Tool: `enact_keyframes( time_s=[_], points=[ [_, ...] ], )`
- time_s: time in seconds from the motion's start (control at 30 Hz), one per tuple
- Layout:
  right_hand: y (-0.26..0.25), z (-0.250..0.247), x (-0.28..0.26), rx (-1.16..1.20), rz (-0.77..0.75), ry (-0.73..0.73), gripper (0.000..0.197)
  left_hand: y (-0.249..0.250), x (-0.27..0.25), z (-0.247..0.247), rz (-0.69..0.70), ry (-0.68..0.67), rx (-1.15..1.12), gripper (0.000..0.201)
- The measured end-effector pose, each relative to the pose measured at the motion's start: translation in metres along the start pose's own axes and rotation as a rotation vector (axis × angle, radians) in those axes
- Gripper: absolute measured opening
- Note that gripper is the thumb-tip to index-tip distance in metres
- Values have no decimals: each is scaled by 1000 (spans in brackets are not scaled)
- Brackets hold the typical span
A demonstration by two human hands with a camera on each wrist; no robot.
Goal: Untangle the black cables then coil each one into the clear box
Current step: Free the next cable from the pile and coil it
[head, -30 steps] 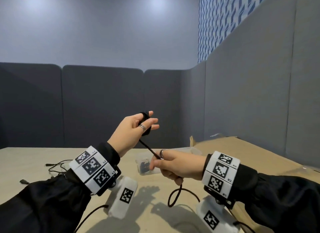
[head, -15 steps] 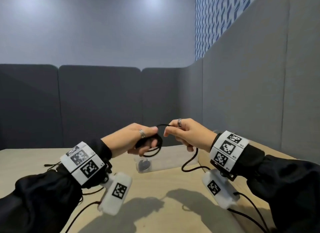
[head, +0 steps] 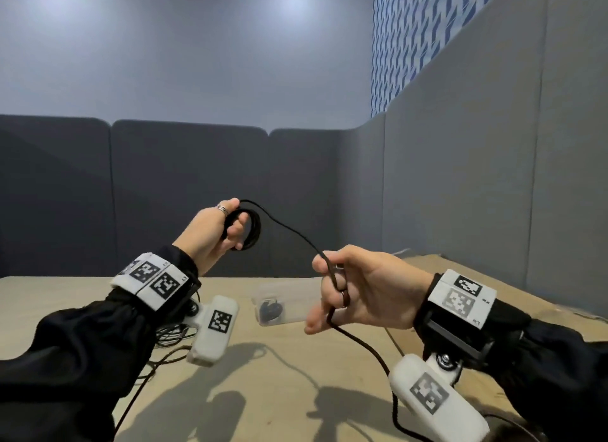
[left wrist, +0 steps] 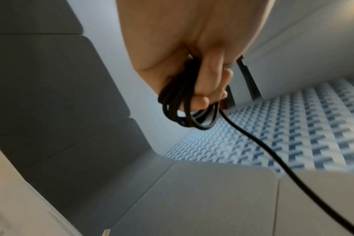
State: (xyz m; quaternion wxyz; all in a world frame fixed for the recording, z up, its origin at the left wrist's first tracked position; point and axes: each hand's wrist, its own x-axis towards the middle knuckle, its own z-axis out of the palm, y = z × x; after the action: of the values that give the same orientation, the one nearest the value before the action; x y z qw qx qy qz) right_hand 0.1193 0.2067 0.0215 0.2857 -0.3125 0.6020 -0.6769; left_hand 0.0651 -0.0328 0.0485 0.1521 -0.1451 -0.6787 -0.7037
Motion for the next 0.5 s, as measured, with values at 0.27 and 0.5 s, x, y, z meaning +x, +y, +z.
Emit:
enact_keyframes(
  time_s=[0.27, 0.5],
  points=[
    [-7, -24, -12, -509, 86, 242, 6, 16, 28, -49, 93, 421, -165, 31],
    [-43, -86, -29, -988, 270, 534, 19, 2, 29, -110, 128, 748, -268, 34]
  ],
)
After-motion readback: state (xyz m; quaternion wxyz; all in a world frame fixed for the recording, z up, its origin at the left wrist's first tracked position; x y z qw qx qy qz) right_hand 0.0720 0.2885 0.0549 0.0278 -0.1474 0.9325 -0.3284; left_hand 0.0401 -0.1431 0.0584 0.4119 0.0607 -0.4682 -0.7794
